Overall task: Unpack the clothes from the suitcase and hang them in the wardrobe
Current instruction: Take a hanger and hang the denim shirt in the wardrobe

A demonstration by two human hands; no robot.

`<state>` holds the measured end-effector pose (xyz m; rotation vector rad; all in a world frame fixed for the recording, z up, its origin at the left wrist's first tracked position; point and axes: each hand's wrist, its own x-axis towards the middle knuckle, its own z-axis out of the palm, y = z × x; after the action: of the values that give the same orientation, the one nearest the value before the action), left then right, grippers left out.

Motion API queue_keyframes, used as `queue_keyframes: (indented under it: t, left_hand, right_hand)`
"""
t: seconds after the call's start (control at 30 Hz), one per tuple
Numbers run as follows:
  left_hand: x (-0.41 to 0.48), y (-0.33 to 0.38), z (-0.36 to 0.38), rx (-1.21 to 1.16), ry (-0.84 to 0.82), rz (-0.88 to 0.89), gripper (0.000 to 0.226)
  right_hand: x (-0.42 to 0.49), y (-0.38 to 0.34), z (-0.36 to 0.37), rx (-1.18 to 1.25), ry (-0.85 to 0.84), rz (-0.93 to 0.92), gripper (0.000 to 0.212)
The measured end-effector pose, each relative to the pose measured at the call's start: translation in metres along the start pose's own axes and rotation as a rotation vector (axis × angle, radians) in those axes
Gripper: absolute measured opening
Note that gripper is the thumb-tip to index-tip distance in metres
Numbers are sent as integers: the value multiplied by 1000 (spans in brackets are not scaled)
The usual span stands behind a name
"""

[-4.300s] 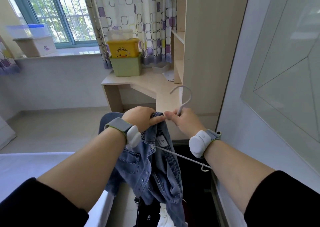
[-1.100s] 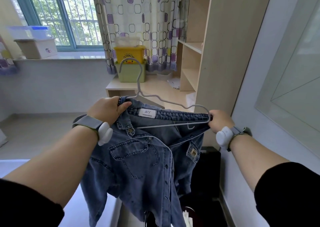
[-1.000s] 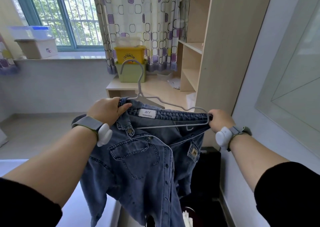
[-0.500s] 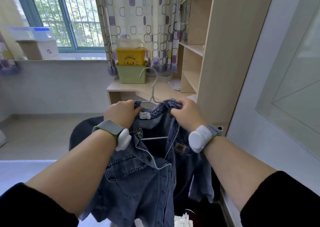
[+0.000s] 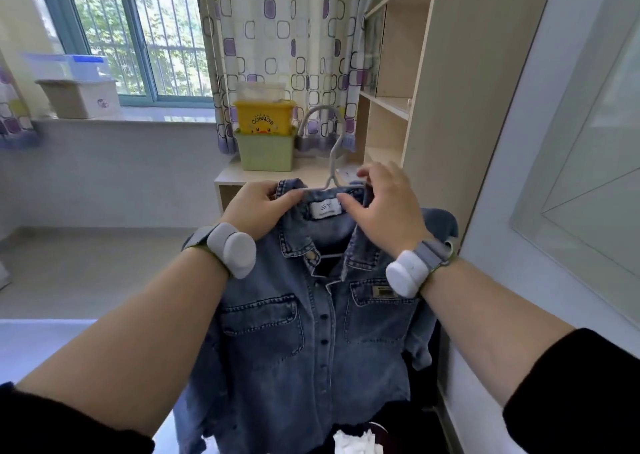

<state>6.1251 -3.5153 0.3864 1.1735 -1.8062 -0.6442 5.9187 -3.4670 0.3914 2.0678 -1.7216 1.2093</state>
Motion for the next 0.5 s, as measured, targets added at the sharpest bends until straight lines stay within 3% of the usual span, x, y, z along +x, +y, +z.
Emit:
queue_keyframes:
  t: [0.07,0.13,0.3,0.37,0.43,0.5]
  left_hand:
    - [-5,8,2,-74,-24,-2,17]
    - [-9,10,3,-91,-37,-20,19]
    - [-28,17,-1,-490,20,-235,18]
    - [-35,22,0,-543,60,-315,16]
    - [-39,30,1,-451,79,-420,22]
    - [-43,36,1,-114,19,-479,28]
  right_hand:
    - [9,-3,-6,4,-153,-75,48]
    - [13,-8,-12,51,-283,-98,36]
    - [14,0,-24,76,-407,-103,37]
    - [8,7,-28,115,-419,-75,37]
    - [1,13,-31,137,-441,-50,37]
    - [-5,16,-34,150,-450,-33,37]
